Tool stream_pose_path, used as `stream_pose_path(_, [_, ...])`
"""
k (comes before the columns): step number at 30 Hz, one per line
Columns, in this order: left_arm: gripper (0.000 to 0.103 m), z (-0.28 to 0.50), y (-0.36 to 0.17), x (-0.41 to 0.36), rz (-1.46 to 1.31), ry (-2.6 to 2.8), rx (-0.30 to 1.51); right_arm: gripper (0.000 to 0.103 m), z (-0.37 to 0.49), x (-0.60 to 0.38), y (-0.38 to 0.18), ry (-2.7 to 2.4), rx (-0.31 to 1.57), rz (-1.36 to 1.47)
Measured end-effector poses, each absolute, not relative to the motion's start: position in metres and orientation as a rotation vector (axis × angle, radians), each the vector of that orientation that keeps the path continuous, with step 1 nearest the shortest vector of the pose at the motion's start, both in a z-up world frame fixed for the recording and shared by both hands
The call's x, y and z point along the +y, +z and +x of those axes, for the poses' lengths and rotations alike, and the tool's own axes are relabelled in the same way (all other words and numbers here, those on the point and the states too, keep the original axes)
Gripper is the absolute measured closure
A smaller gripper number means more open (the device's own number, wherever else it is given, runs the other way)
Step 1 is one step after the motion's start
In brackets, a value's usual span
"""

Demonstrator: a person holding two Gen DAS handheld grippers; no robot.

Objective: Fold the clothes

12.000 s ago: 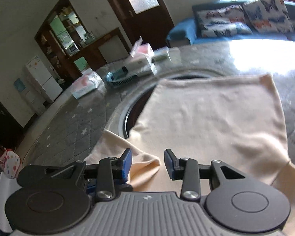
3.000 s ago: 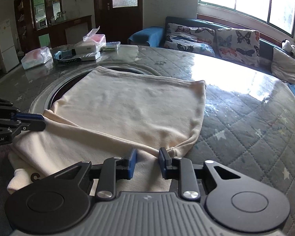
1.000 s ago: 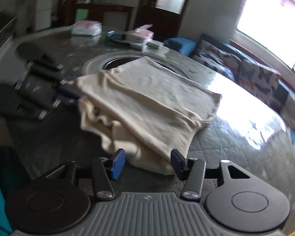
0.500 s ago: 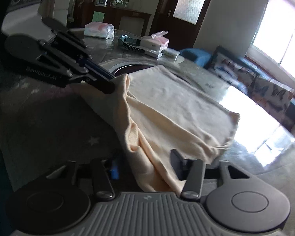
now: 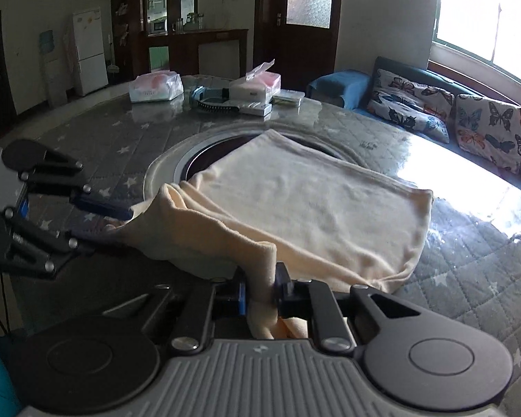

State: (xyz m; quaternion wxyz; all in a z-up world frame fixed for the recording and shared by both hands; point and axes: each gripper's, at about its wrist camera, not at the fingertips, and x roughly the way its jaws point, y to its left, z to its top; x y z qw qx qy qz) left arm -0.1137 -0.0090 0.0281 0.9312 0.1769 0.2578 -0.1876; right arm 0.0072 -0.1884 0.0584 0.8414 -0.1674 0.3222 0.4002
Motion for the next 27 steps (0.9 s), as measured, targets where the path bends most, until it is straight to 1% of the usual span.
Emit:
stream_pose_path(4, [0.072, -0.112, 0.022, -0.011, 0.416, -0.359, 0.52, 0.09, 0.007, -0.187, 0.058, 0.835, 0.672, -0.344])
stream_pose_path(5, [0.075, -0.112, 0.02, -0.012, 0.431, -0.355, 0.517, 0.09, 0.006, -0.187, 0.058, 0.832, 0.667, -0.341])
stream_pose_path(6, [0.082, -0.112, 0.019, -0.012, 0.448, -0.351, 0.514, 0.091, 0.004, -0.188, 0.057, 0.827, 0.661, -0.338])
stream_pose_path(9, [0.091, -0.112, 0.02, -0.01, 0.444, -0.35, 0.513, 0.092, -0.002, -0.191, 0.055, 0.816, 0.644, -0.328])
stream_pose_path(11, [0.094, -0.113, 0.023, -0.009, 0.434, -0.35, 0.51, 0.093, -0.007, -0.192, 0.054, 0.811, 0.632, -0.325])
stream_pose_path(19, [0.095, -0.131, 0.048, -0.003, 0.392, -0.362, 0.471, 0.093, -0.039, -0.201, 0.073, 0.845, 0.593, -0.35])
stream_pose_path(23, [0.095, -0.157, 0.06, 0.0, 0.392, -0.386, 0.477, 0.093, -0.06, -0.206, 0.085, 0.874, 0.581, -0.367])
stream_pose_path(27, [0.095, -0.189, 0.071, 0.002, 0.382, -0.426, 0.495, 0.093, -0.096, -0.211, 0.091, 0.908, 0.611, -0.367])
